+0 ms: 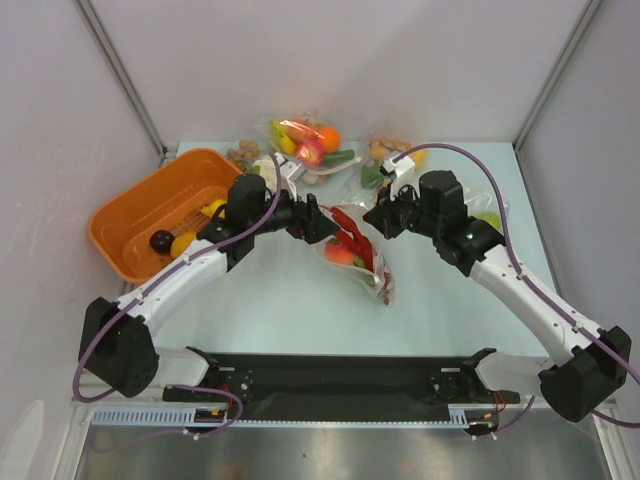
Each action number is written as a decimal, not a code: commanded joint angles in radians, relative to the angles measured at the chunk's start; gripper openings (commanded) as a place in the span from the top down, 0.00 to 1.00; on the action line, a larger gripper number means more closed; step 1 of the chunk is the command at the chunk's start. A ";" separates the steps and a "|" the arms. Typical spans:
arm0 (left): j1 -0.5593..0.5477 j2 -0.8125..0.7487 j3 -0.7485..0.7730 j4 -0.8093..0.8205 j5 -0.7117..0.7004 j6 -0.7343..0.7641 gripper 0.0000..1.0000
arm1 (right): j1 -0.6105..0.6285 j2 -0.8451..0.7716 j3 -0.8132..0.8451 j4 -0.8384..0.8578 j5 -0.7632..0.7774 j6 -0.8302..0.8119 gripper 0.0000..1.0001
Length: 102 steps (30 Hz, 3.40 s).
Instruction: Open the zip-top bag and remove the fake food
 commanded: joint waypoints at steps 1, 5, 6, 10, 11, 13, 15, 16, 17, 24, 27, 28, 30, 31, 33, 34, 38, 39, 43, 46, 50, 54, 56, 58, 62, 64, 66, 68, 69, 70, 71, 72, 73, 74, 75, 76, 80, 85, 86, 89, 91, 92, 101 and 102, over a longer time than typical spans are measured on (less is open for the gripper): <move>-0.016 0.006 0.064 -0.100 -0.117 -0.005 0.18 | 0.024 -0.008 -0.024 0.099 0.130 0.065 1.00; -0.039 -0.066 0.078 -0.143 -0.288 0.059 0.17 | 0.054 -0.008 -0.062 0.133 0.225 0.100 1.00; -0.039 -0.104 0.082 -0.154 -0.317 0.062 0.17 | 0.058 -0.005 -0.070 0.138 0.235 0.111 1.00; -0.058 -0.207 0.062 -0.147 -0.443 0.059 0.16 | 0.087 0.007 -0.070 0.153 0.299 0.120 1.00; -0.070 -0.226 0.044 -0.136 -0.481 0.050 0.16 | 0.103 0.013 -0.070 0.156 0.310 0.123 1.00; -0.082 -0.263 0.030 -0.134 -0.495 0.035 0.16 | 0.119 0.018 -0.071 0.165 0.345 0.123 1.00; -0.098 -0.266 0.016 -0.151 -0.484 0.001 0.17 | 0.139 0.026 -0.070 0.173 0.373 0.132 1.00; -0.110 -0.266 0.010 -0.156 -0.483 -0.013 0.18 | 0.146 0.029 -0.068 0.181 0.382 0.135 1.00; -0.117 -0.267 -0.011 -0.154 -0.477 -0.040 0.18 | 0.153 0.032 -0.065 0.181 0.394 0.139 1.00; -0.171 -0.254 -0.085 -0.097 -0.502 -0.123 0.19 | 0.191 0.043 -0.064 0.188 0.427 0.145 1.00; -0.185 -0.254 -0.125 -0.076 -0.529 -0.154 0.19 | 0.199 0.038 -0.067 0.194 0.430 0.152 1.00; -0.191 -0.254 -0.139 -0.064 -0.533 -0.172 0.19 | 0.200 0.035 -0.070 0.196 0.431 0.151 1.00; -0.197 -0.258 -0.174 -0.035 -0.539 -0.188 0.19 | 0.203 0.036 -0.074 0.201 0.428 0.154 1.00; -0.203 -0.254 -0.180 -0.033 -0.549 -0.194 0.19 | 0.205 0.040 -0.074 0.202 0.428 0.152 1.00; -0.208 -0.246 -0.205 0.002 -0.541 -0.211 0.18 | 0.206 0.040 -0.077 0.207 0.425 0.157 1.00; -0.210 -0.243 -0.212 0.016 -0.538 -0.217 0.18 | 0.209 0.040 -0.077 0.208 0.423 0.157 1.00; -0.214 -0.203 -0.222 0.057 -0.530 -0.235 0.18 | 0.214 0.032 -0.090 0.213 0.422 0.162 1.00; -0.214 -0.191 -0.226 0.070 -0.529 -0.241 0.17 | 0.217 0.030 -0.091 0.213 0.422 0.162 1.00; -0.214 -0.145 -0.232 0.125 -0.550 -0.248 0.17 | 0.222 0.015 -0.110 0.219 0.417 0.169 1.00; -0.214 -0.107 -0.232 0.151 -0.556 -0.255 0.16 | 0.225 0.001 -0.123 0.225 0.401 0.178 1.00; -0.214 -0.074 -0.243 0.199 -0.565 -0.271 0.16 | 0.235 -0.010 -0.133 0.230 0.384 0.186 1.00; -0.214 -0.045 -0.257 0.263 -0.566 -0.289 0.15 | 0.242 -0.031 -0.137 0.213 0.388 0.189 1.00; -0.214 -0.022 -0.255 0.277 -0.564 -0.298 0.16 | 0.245 -0.045 -0.140 0.207 0.402 0.191 1.00; -0.214 -0.010 -0.255 0.292 -0.550 -0.309 0.16 | 0.243 -0.071 -0.146 0.202 0.419 0.192 1.00; -0.214 -0.002 -0.281 0.350 -0.536 -0.338 0.15 | 0.243 -0.086 -0.146 0.193 0.443 0.192 1.00; -0.216 -0.008 -0.297 0.404 -0.536 -0.358 0.15 | 0.243 -0.085 -0.148 0.191 0.437 0.198 1.00; -0.217 -0.008 -0.298 0.433 -0.541 -0.369 0.15 | 0.243 -0.082 -0.154 0.193 0.433 0.200 1.00; -0.220 -0.011 -0.294 0.439 -0.550 -0.367 0.17 | 0.243 -0.079 -0.160 0.199 0.430 0.206 1.00; -0.222 -0.008 -0.292 0.447 -0.549 -0.366 0.19 | 0.243 -0.079 -0.160 0.199 0.428 0.208 1.00; -0.223 -0.005 -0.294 0.452 -0.547 -0.366 0.21 | 0.243 -0.077 -0.163 0.198 0.427 0.209 1.00; -0.223 -0.004 -0.292 0.458 -0.544 -0.366 0.28 | 0.245 -0.079 -0.163 0.199 0.428 0.214 1.00; -0.223 -0.004 -0.294 0.467 -0.542 -0.369 0.31 | 0.243 -0.080 -0.165 0.201 0.428 0.215 1.00; -0.223 -0.002 -0.295 0.470 -0.542 -0.370 0.34 | 0.243 -0.082 -0.168 0.201 0.430 0.215 1.00; -0.223 -0.002 -0.295 0.473 -0.541 -0.372 0.42 | 0.243 -0.083 -0.171 0.196 0.436 0.217 1.00; -0.225 0.001 -0.294 0.473 -0.539 -0.373 0.46 | 0.243 -0.088 -0.171 0.193 0.439 0.221 1.00; -0.225 0.004 -0.291 0.472 -0.538 -0.375 0.49 | 0.243 -0.094 -0.174 0.190 0.443 0.223 1.00; -0.233 0.019 -0.269 0.440 -0.518 -0.375 0.52 | 0.243 -0.109 -0.186 0.187 0.462 0.224 1.00; -0.254 0.041 -0.248 0.406 -0.530 -0.367 0.47 | 0.243 -0.123 -0.192 0.193 0.462 0.234 1.00; -0.260 0.044 -0.245 0.407 -0.532 -0.366 0.46 | 0.243 -0.126 -0.195 0.196 0.459 0.235 1.00; -0.272 0.052 -0.245 0.419 -0.550 -0.366 0.53 | 0.243 -0.138 -0.205 0.199 0.456 0.240 1.00; -0.274 0.056 -0.246 0.441 -0.549 -0.369 0.61 | 0.243 -0.143 -0.211 0.195 0.457 0.238 1.00; -0.276 0.061 -0.246 0.446 -0.543 -0.373 0.75 | 0.243 -0.151 -0.214 0.191 0.462 0.238 1.00; -0.277 0.016 -0.243 0.426 -0.498 -0.376 1.00 | 0.225 -0.151 -0.232 0.164 0.535 0.215 1.00; -0.277 0.004 -0.241 0.407 -0.495 -0.373 1.00 | 0.222 -0.145 -0.234 0.161 0.543 0.212 1.00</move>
